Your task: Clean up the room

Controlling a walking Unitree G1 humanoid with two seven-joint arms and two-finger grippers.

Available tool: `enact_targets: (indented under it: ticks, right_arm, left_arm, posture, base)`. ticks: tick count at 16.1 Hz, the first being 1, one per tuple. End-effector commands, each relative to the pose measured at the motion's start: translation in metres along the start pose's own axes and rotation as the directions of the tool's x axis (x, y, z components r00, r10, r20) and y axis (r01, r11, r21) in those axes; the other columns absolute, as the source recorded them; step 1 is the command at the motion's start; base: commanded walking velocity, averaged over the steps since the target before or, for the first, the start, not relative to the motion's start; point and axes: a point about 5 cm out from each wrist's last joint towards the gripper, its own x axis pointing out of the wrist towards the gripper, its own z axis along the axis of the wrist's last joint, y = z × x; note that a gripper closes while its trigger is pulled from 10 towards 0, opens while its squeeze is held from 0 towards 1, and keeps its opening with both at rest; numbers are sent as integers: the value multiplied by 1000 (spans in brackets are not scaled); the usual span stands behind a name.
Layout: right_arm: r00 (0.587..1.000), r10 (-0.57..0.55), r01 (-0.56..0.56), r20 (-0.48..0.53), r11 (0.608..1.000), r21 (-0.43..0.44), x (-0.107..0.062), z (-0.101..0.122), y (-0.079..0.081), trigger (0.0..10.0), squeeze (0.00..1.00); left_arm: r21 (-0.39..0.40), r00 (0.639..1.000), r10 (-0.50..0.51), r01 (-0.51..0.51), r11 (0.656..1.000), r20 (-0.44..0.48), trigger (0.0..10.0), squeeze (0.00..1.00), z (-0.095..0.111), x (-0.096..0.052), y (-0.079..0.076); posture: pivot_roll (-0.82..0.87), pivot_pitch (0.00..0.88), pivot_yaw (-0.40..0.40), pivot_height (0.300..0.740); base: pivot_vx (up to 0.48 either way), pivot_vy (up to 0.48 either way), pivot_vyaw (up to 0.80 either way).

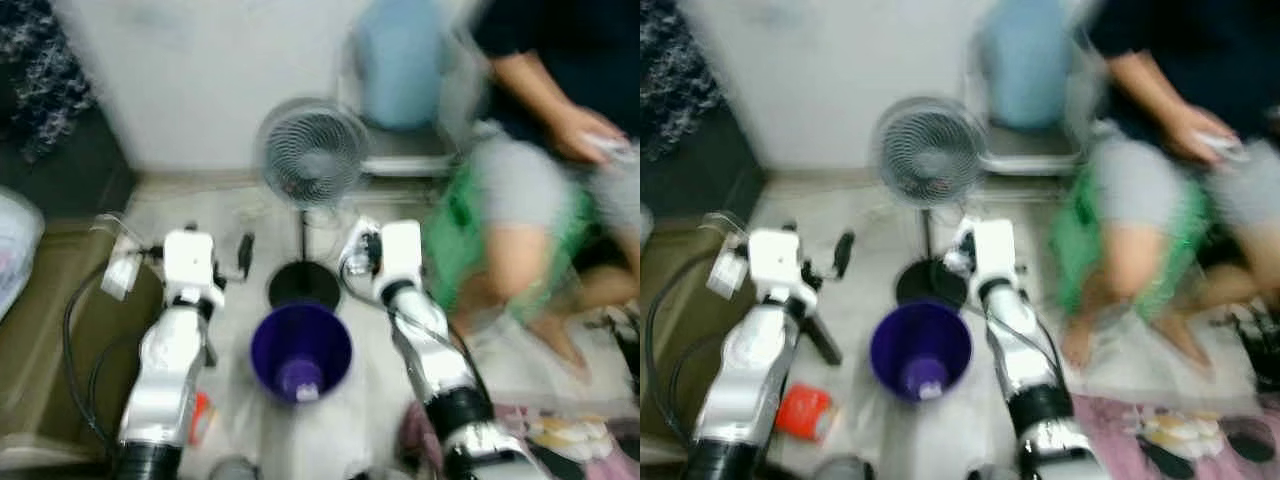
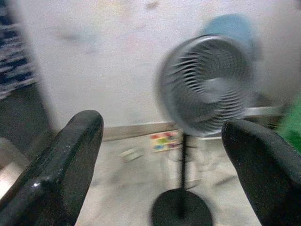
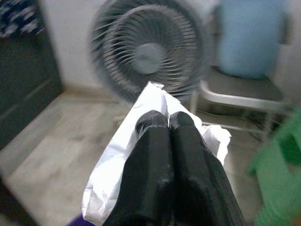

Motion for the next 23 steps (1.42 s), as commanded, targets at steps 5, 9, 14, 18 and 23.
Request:
enact_targets:
  ticks: [5,9,14,18,23]
  right_arm:
    - [1000,-7,7,-11,1000,16,9,2,5,10000,0]
    - [999,-22,22,-26,999,26,13,2,6,10000,0]
    - [951,-167,163,-261,986,-36,6,-33,-10,10000,0]
    - [948,-134,119,-289,990,-69,5,-40,1,10000,0]
    - [953,-146,125,-266,988,-93,9,-36,5,10000,0]
  left_arm:
    - [95,1000,-29,29,995,-8,10000,0,0,-8,7]
    - [91,1000,-26,25,996,14,10000,0,4,-6,15]
    - [59,955,-292,289,956,49,10000,0,14,-27,-7]
    - [89,907,-422,421,903,-8,10000,0,9,-55,-21]
    - [92,899,-435,438,894,-56,10000,0,14,-78,-17]
  posture:
    - [162,52,-21,740]
    - [163,43,-21,740]
    - [185,103,-47,740]
    - [210,150,-34,740]
    - [244,211,-4,740]
  base:
    - [0,0,389]
    - [0,0,0]
    - [0,0,0]
    - [0,0,0]
    - [0,0,0]
